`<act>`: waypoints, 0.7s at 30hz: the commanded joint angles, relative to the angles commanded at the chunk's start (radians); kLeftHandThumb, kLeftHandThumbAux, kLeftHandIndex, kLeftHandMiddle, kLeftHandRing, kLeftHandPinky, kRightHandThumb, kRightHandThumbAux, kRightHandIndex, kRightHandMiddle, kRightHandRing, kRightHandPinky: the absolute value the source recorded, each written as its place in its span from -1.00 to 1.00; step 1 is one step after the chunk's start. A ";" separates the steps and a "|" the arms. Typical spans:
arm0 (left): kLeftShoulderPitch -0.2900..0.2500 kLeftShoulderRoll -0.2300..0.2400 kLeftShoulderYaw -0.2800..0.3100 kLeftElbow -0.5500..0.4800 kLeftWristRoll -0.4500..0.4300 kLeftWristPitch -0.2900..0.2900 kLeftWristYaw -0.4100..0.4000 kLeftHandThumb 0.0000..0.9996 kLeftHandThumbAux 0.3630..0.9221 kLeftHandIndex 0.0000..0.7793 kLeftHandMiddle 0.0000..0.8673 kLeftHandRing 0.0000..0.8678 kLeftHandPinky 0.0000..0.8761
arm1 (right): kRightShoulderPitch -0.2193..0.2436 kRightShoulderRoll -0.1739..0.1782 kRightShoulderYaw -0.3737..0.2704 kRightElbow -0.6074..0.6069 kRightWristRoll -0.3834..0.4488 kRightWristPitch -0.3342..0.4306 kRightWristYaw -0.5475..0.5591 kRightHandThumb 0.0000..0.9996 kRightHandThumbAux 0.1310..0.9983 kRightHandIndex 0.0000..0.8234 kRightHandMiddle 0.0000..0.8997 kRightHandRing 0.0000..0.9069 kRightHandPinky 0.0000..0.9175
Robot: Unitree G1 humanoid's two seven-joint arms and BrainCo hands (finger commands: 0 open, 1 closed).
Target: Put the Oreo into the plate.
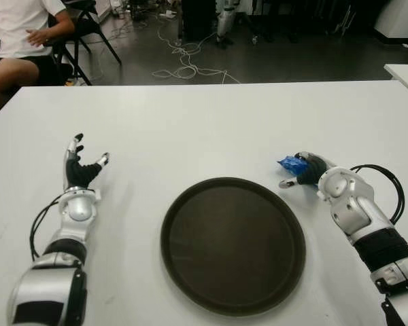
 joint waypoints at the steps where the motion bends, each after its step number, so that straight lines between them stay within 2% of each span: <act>1: 0.000 0.000 0.001 0.001 -0.002 0.001 -0.002 -1.00 0.51 -0.82 -0.75 -0.79 -0.81 | 0.000 0.000 -0.003 0.000 0.003 -0.001 -0.001 -1.00 0.30 -0.76 -0.73 -0.84 -1.00; 6: -0.002 0.001 0.003 0.004 -0.004 0.002 -0.010 -1.00 0.51 -0.84 -0.78 -0.82 -0.84 | -0.001 0.004 -0.013 0.003 0.013 -0.003 0.000 -1.00 0.27 -0.69 -0.69 -0.82 -1.00; 12: -0.004 0.004 0.002 0.007 -0.002 0.007 -0.009 -1.00 0.49 -0.83 -0.76 -0.78 -0.79 | -0.010 0.005 -0.005 0.021 0.006 -0.002 0.004 -1.00 0.28 -0.73 -0.72 -0.83 -1.00; 21: -0.002 0.003 -0.002 0.002 0.002 0.015 -0.002 -1.00 0.44 -0.85 -0.79 -0.82 -0.85 | -0.028 0.016 0.010 0.061 -0.009 0.008 -0.010 -1.00 0.30 -0.76 -0.75 -0.87 -1.00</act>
